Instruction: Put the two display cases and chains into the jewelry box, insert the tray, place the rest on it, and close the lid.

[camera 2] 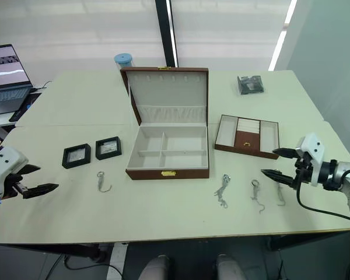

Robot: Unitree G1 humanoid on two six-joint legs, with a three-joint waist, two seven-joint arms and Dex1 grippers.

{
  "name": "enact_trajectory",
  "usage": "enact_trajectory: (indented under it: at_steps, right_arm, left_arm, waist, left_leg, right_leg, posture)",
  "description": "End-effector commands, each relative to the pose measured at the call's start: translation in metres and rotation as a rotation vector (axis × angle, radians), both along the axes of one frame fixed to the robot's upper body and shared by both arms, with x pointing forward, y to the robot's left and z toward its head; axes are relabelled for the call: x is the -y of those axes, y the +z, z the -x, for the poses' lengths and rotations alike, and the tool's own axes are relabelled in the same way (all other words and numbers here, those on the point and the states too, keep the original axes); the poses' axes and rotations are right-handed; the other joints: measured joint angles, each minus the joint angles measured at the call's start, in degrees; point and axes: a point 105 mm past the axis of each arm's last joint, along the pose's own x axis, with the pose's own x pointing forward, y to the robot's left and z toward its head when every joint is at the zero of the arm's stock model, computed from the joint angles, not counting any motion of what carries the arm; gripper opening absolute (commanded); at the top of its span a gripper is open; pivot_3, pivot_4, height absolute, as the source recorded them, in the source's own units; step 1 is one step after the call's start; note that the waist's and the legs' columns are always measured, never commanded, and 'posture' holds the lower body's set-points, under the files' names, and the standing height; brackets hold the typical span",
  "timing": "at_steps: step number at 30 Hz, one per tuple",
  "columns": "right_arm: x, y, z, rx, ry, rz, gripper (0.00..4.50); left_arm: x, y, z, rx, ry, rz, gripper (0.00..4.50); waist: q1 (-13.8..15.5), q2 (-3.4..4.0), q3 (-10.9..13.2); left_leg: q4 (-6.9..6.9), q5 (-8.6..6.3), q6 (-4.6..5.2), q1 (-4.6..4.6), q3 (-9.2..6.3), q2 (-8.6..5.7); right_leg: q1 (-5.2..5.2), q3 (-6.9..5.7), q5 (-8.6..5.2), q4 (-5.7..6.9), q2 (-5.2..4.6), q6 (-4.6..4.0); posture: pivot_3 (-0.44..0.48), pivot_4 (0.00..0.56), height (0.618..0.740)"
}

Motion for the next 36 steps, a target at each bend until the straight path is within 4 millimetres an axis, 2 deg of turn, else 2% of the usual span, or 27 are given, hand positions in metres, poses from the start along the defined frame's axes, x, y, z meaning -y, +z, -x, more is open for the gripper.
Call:
enact_trajectory:
  at_steps: [1,5,9,13,18,26,29,36]
  right_arm:
    - [-0.043,0.017,0.014,0.051,0.14,-0.053,4.47]
    - [-0.077,0.023,0.029,0.07,0.232,-0.117,4.47]
    - [-0.093,0.027,0.038,0.092,0.25,-0.158,4.47]
    - [-0.101,0.018,0.044,0.082,0.249,-0.166,4.47]
    - [-0.109,0.012,0.049,0.072,0.244,-0.18,4.47]
    - [-0.109,0.007,0.05,0.07,0.233,-0.182,4.47]
    - [-0.107,0.004,0.05,0.073,0.233,-0.169,4.5]
    - [-0.104,0.002,0.049,0.084,0.246,-0.141,4.5]
  left_arm:
    - [0.005,0.002,-0.009,-0.02,-0.056,-0.04,4.5]
    - [0.015,0.001,-0.025,-0.034,-0.096,-0.039,4.5]
    - [0.023,-0.002,-0.035,-0.049,-0.125,-0.047,4.5]
    - [0.027,-0.006,-0.043,-0.055,-0.117,-0.051,4.5]
    - [0.034,-0.011,-0.051,-0.056,-0.112,-0.043,4.5]
    - [0.034,-0.014,-0.051,-0.073,-0.098,-0.034,4.5]
    - [0.031,-0.017,-0.05,-0.09,-0.083,-0.04,3.88]
    - [0.031,-0.018,-0.048,-0.1,-0.065,-0.015,1.65]
  waist:
    - [-0.04,0.0,0.0]
    - [0.07,-0.06,0.01]
    - [0.07,-0.31,0.1]
    - [0.07,-0.63,0.11]
    - [-0.02,-0.65,0.12]
    - [0.01,-0.65,0.12]
    - [0.0,-0.65,0.12]
    - [-0.03,-0.65,0.11]
  left_leg:
    - [0.0,0.0,0.0,-0.03,0.04,0.01]
    - [0.06,-0.01,0.01,-0.07,0.05,0.0]
    - [0.18,-0.01,0.01,-0.08,0.06,-0.02]
    - [0.2,-0.01,0.01,-0.07,0.02,0.01]
    - [0.22,0.0,0.01,-0.05,0.06,0.0]
    - [0.25,0.0,0.01,-0.03,0.05,0.0]
    - [0.24,0.0,0.01,-0.01,0.06,0.0]
    - [0.26,0.0,0.01,0.02,0.09,-0.01]
  right_leg:
    - [-0.05,0.04,0.0,0.0,0.0,0.0]
    - [-0.09,0.05,0.01,0.03,0.01,0.01]
    - [-0.1,0.07,0.02,0.13,0.01,0.04]
    - [-0.11,0.04,0.02,0.18,0.01,0.05]
    - [-0.14,0.11,0.02,0.27,0.01,0.05]
    - [-0.13,0.1,0.02,0.33,0.01,0.05]
    - [-0.13,0.11,0.02,0.36,0.01,0.05]
    - [-0.14,0.15,0.02,0.4,0.01,0.05]
  posture:
    - [0.0,0.15,0.74]
    - [0.0,0.15,0.74]
    - [0.0,0.15,0.74]
    - [0.0,0.15,0.74]
    - [0.0,0.15,0.74]
    - [0.0,0.15,0.74]
    - [0.0,0.15,0.74]
    - [0.0,0.15,0.74]
